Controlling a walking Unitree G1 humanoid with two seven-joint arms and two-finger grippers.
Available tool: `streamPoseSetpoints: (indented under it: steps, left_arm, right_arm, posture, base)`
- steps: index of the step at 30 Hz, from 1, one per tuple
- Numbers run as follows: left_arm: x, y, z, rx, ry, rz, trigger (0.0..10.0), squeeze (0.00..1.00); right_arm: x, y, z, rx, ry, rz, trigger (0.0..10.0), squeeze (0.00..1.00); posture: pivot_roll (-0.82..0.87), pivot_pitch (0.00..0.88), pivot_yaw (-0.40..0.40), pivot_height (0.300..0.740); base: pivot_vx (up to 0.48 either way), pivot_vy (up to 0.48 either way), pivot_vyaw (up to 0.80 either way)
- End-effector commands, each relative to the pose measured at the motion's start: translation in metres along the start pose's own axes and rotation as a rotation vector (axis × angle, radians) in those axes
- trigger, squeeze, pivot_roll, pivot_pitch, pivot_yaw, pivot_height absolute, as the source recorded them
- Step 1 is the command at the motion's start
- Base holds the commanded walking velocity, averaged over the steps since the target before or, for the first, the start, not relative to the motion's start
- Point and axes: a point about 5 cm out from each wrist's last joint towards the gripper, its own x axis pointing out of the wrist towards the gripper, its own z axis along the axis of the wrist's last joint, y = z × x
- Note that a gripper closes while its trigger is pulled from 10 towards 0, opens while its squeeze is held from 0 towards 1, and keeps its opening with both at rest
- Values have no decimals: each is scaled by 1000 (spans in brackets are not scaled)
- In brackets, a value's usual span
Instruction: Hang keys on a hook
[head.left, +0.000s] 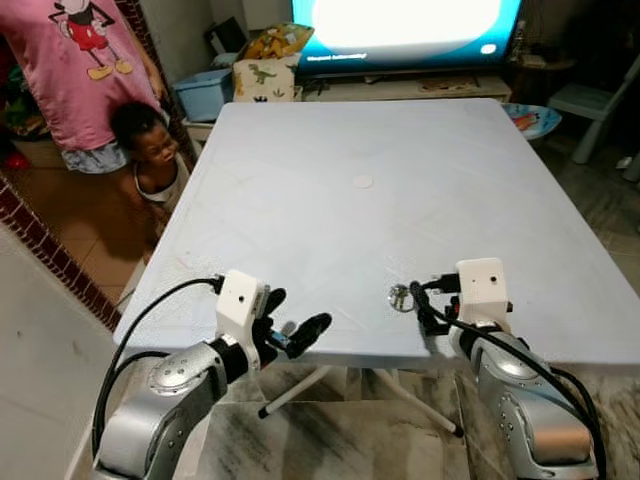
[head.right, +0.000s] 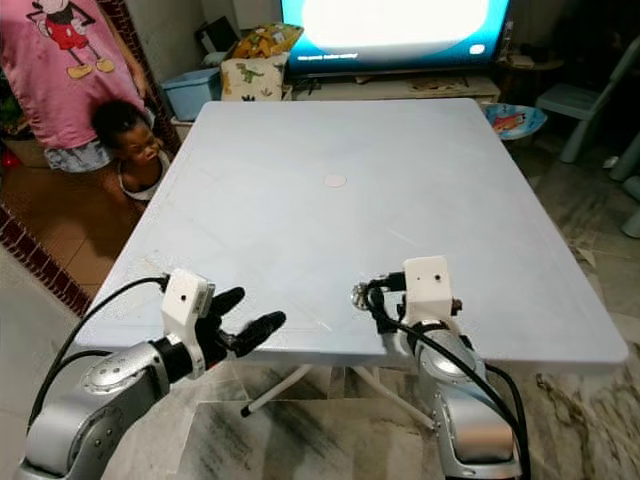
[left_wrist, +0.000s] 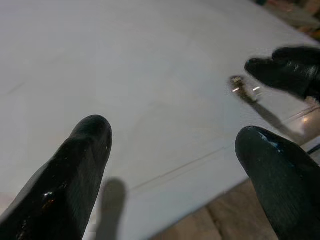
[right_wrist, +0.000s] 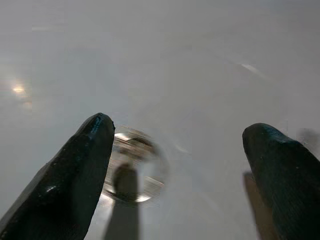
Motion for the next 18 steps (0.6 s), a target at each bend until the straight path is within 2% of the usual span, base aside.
streamPoseSetpoints:
  steps: [1,9,13,18]
  left_arm:
    - [-3,5,0,-8,15,4,10000,0]
    - [-6,9,-2,-3,50,-18,10000,0]
    - [-7,6,-6,-4,72,-48,10000,0]
    - [-4,6,-6,-6,65,-38,10000,0]
  right_arm:
    - [3,11,4,5,-1,58,10000,0]
    - [7,21,0,-26,55,95,10000,0]
    - [6,14,-4,-48,91,43,10000,0]
    - [4,10,-3,-45,77,29,10000,0]
  posture:
    - [3,36,48,740]
    - [11,35,39,740]
    - [10,37,35,740]
    - [-1,36,33,740]
  base:
    - [0,0,0]
    - [0,0,0]
    - [0,0,0]
    - [0,0,0]
